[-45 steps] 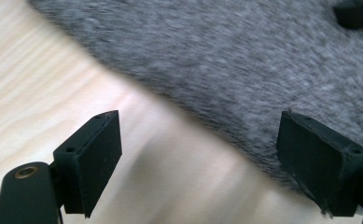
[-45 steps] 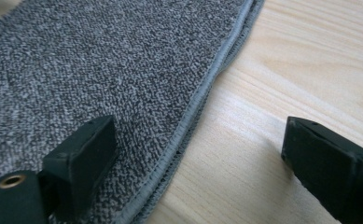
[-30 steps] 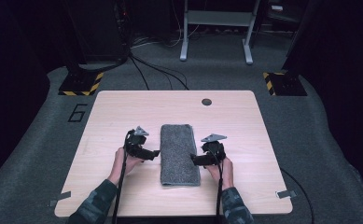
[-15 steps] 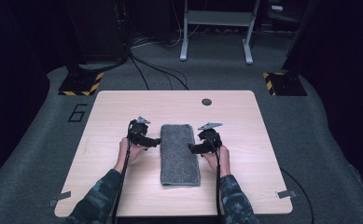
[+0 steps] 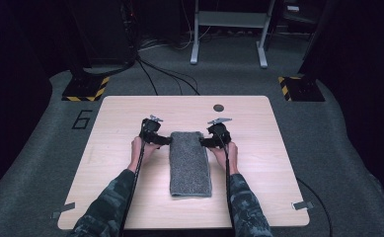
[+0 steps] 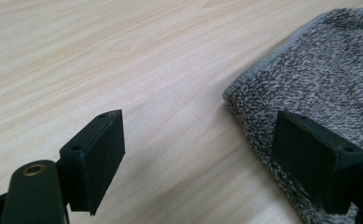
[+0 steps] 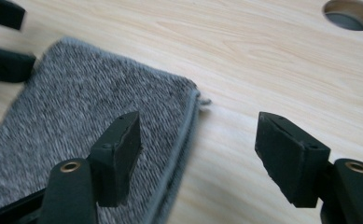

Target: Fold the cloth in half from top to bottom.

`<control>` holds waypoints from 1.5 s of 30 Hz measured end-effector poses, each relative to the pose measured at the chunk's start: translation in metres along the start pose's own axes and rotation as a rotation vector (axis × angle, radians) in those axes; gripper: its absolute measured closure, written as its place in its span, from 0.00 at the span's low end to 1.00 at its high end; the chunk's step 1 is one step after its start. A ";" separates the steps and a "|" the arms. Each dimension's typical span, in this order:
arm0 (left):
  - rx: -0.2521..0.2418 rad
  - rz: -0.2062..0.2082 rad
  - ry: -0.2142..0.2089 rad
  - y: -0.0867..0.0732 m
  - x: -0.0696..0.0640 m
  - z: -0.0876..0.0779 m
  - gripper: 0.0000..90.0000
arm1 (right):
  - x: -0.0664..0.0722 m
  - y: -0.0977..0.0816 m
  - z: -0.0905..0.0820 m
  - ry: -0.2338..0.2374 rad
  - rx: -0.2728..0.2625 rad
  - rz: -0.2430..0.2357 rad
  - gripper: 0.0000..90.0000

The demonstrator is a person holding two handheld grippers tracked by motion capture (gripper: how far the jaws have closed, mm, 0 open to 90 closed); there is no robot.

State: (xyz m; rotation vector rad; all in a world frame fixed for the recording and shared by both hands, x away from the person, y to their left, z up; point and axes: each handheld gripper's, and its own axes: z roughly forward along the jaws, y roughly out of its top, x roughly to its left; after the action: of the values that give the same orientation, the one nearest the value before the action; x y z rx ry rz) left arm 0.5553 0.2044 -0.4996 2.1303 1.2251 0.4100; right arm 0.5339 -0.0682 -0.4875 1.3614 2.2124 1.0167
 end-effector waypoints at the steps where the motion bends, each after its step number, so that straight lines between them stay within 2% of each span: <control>1: 0.001 -0.004 -0.003 0.000 0.000 0.001 0.19 | -0.002 0.003 0.003 0.026 0.000 0.017 0.36; 2: 0.004 -0.007 -0.008 -0.001 0.000 0.003 0.20 | -0.001 0.004 0.005 0.018 -0.008 0.012 0.39; 3: 0.009 -0.009 -0.006 -0.002 0.000 0.005 0.20 | 0.000 0.005 0.009 0.005 0.011 -0.002 0.39; 4: 0.015 -0.002 -0.004 -0.002 0.000 0.007 0.20 | 0.000 0.007 0.014 0.012 0.034 -0.008 0.40; 5: 0.011 -0.010 -0.003 -0.002 -0.001 0.008 0.20 | 0.001 0.007 0.017 0.003 0.047 -0.010 0.42; 8: 0.021 0.000 0.002 -0.001 -0.002 0.012 0.20 | 0.001 0.010 0.024 0.003 0.071 -0.016 0.46; 10: 0.029 0.012 0.006 -0.001 -0.004 0.014 0.21 | 0.001 0.011 0.027 -0.024 0.072 -0.034 0.50; 12: 0.033 0.020 0.006 -0.001 -0.005 0.016 0.23 | -0.002 0.011 0.033 -0.026 0.093 -0.032 0.52; 14: 0.026 0.023 0.005 -0.001 -0.006 0.017 0.24 | -0.007 0.011 0.037 -0.004 0.104 -0.012 0.54; 16: 0.021 0.030 0.005 -0.001 -0.006 0.017 0.24 | -0.008 0.012 0.039 -0.015 0.110 -0.023 0.57; 18: 0.021 0.027 0.005 -0.001 -0.007 0.016 0.26 | -0.009 0.014 0.040 -0.004 0.132 -0.024 0.58; 20: 0.006 0.040 0.006 -0.003 -0.009 0.016 0.30 | -0.008 0.014 0.041 0.003 0.146 -0.031 0.62; 22: 0.007 0.064 -0.008 -0.002 -0.011 0.015 0.36 | -0.007 0.013 0.041 0.004 0.135 -0.030 0.67; 28: 0.004 0.091 -0.034 -0.001 -0.018 0.014 0.63 | -0.002 0.010 0.040 0.019 0.120 -0.051 0.86; 31: -0.001 0.094 -0.049 -0.001 -0.020 0.014 0.74 | -0.004 0.008 0.040 0.042 0.105 -0.034 0.90; 35: -0.012 0.075 -0.085 -0.002 -0.020 0.015 0.92 | -0.004 0.007 0.040 0.054 0.105 -0.010 0.95; 39: -0.018 0.059 -0.097 -0.004 -0.019 0.015 0.97 | -0.001 0.007 0.039 0.034 0.103 -0.029 0.96; 45: -0.049 0.046 -0.105 -0.008 -0.017 0.013 0.97 | -0.002 0.005 0.035 0.032 0.081 0.000 0.97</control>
State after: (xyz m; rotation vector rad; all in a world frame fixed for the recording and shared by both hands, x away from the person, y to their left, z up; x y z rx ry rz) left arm 0.5485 0.1879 -0.5139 2.1132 1.0981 0.3399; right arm 0.5593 -0.0551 -0.5078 1.3886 2.3004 0.9648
